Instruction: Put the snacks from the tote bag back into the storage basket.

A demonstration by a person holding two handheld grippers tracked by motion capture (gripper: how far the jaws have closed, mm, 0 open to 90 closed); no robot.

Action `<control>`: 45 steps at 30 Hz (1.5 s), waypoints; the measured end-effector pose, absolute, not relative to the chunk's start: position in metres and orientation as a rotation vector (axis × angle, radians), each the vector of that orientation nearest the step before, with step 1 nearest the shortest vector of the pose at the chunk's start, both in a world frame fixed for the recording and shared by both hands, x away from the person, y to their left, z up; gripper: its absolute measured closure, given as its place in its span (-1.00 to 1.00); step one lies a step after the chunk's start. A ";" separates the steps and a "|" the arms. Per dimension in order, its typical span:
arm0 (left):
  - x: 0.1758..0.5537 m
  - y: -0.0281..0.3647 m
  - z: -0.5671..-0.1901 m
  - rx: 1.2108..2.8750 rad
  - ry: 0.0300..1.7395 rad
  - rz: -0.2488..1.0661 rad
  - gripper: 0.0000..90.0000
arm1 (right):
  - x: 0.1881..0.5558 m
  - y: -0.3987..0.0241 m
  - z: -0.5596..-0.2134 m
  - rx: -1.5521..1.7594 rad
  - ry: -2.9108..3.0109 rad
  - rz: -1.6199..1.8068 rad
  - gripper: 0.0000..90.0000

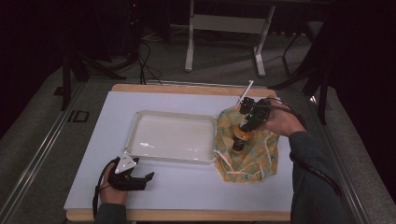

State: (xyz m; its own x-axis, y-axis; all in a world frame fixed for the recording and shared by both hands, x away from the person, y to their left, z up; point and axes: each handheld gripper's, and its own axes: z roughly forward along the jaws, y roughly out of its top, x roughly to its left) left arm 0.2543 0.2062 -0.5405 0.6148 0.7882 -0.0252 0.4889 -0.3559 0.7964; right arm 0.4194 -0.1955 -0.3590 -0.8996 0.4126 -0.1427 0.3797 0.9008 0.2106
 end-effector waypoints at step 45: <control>0.254 0.206 -0.540 2.027 1.005 0.472 -0.60 | 0.395 -0.197 -0.316 0.504 2.856 0.180 0.30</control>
